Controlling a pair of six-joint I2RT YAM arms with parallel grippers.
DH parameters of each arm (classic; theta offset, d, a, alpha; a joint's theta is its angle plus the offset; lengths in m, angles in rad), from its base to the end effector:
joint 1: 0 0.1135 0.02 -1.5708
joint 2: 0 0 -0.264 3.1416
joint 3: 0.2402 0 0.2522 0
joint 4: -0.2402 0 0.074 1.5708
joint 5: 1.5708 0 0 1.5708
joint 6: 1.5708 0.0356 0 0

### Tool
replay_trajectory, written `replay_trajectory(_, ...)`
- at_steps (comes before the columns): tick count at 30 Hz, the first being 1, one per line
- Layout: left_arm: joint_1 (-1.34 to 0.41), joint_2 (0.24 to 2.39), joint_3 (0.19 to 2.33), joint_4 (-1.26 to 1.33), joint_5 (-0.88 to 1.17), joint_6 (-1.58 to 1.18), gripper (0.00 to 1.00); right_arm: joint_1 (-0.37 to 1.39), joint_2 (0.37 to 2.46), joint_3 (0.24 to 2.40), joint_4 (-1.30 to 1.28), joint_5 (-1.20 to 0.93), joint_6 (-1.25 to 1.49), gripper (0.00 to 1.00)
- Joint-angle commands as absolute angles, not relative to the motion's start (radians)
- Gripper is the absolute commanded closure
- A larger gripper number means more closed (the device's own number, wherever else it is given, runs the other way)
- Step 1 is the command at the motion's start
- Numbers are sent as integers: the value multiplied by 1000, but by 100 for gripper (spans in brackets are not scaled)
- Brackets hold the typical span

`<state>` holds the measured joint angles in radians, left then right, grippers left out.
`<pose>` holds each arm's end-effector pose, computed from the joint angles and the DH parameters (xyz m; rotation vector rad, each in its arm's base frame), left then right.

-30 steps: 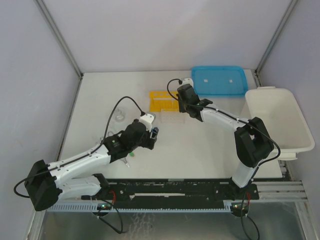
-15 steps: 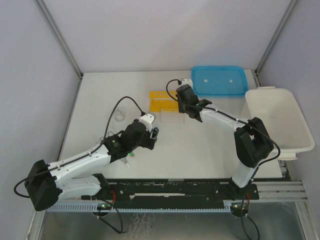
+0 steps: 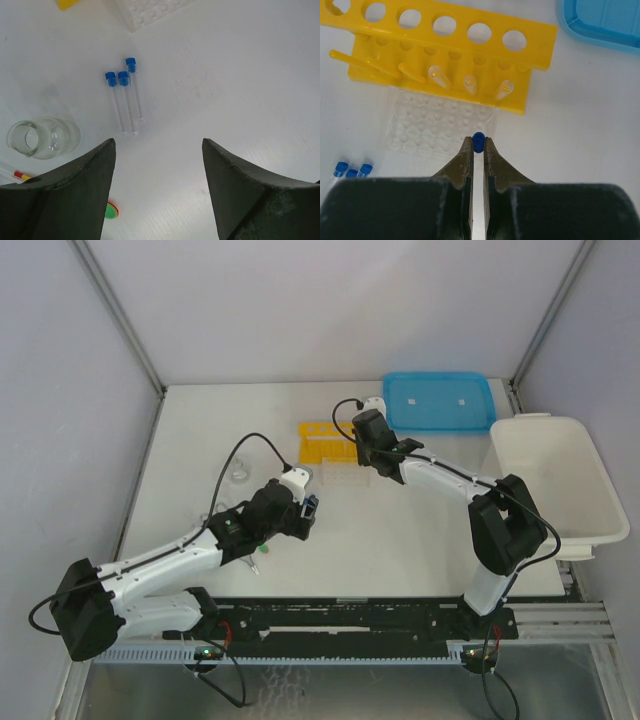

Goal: Organize the chemistry lab equipment
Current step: Insert the test tube into the slot of the test tube rack.

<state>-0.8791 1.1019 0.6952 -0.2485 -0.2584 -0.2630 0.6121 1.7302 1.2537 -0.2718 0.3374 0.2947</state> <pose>0.1571 -0.1755 0.2411 0.5373 2.1569 -0.3483 0.3226 0.2121 0.2419 -0.1916 2.2613 0.0858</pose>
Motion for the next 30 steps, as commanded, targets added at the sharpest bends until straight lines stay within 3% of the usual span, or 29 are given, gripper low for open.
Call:
replay_trajectory(1, -873, 1099, 701, -211, -254, -281, 25, 619, 1695, 1251, -286, 360, 307, 100)
replay_trajectory(30, -873, 1115, 709, -206, -242, -280, 25, 615, 1727, 1207, -256, 343, 311, 100)
